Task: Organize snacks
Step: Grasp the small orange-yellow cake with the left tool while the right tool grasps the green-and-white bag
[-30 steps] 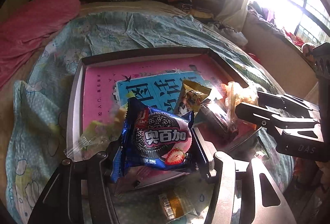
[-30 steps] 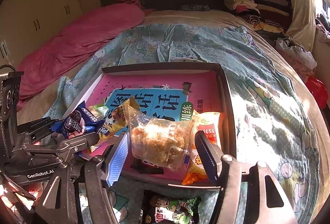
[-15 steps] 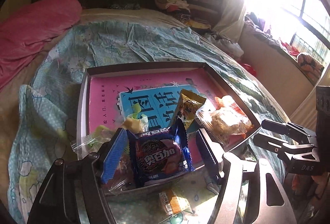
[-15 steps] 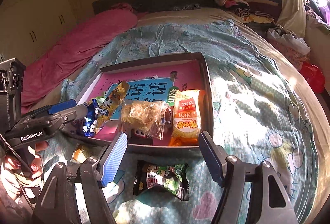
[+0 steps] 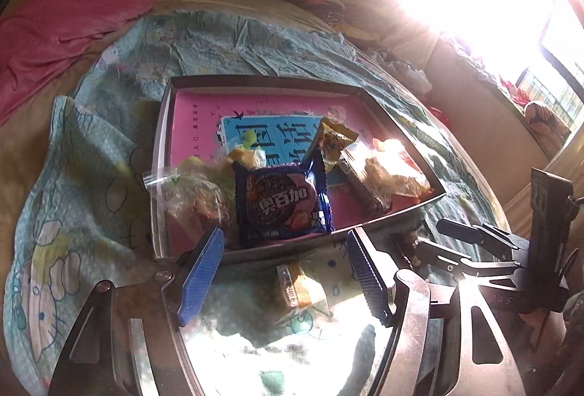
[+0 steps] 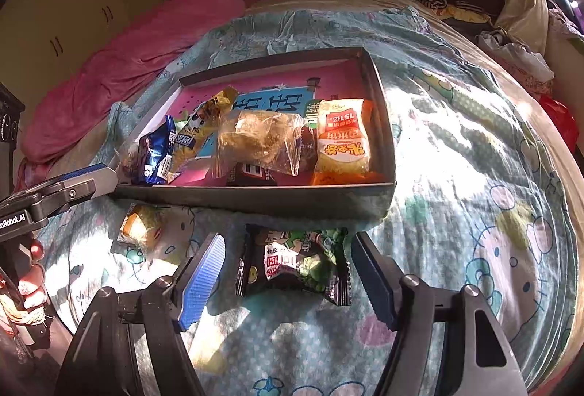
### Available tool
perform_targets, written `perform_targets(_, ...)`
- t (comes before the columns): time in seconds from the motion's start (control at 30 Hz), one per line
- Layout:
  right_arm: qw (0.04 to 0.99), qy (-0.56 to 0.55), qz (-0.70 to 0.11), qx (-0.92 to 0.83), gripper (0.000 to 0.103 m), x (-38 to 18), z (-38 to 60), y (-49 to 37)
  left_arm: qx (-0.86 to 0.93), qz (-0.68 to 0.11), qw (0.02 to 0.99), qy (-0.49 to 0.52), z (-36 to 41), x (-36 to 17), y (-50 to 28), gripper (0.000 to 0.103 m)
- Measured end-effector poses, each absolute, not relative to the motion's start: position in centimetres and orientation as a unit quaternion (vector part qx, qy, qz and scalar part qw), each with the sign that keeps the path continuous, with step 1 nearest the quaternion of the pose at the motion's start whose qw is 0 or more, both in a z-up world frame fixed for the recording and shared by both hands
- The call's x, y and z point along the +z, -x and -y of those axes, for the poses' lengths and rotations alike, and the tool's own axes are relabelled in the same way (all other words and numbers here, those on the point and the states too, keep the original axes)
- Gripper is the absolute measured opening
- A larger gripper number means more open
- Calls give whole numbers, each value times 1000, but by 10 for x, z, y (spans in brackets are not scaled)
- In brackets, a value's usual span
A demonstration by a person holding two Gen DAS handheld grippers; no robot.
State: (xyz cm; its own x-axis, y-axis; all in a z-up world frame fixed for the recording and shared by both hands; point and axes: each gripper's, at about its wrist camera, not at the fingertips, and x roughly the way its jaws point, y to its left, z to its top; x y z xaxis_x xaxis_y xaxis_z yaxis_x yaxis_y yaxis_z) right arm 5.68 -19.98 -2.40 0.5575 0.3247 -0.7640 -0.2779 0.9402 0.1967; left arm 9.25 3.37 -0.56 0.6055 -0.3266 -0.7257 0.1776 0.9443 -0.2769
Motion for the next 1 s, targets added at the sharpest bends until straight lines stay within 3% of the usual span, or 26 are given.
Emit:
perform_targets(0.67, 879, 14, -449, 160, 67, -45, 190, -59, -102, -490, 863, 61, -2, -50, -93, 71)
perform_targets(0.7, 879, 13, -448, 161, 66, -45, 191, -58, -100, -489, 864, 62, -2, -50, -93, 69)
perform_targets(0.77, 879, 9, -447, 163, 62, -44, 192, -58, -90, -490, 865, 55, -1, -51, -94, 55)
perform_targets(0.8, 880, 8, -446, 165, 60, -43, 192, -58, -87, -491, 865, 53, -1, -52, -94, 42)
perform_targets(0.83, 880, 9, -446, 165, 58, -43, 193, -58, -87, -493, 864, 51, -1, -53, -94, 38)
perform_targets(1.0, 879, 0, -445, 170, 53, -39, 199, -57, -101, -493, 862, 58, -2, -49, -93, 34)
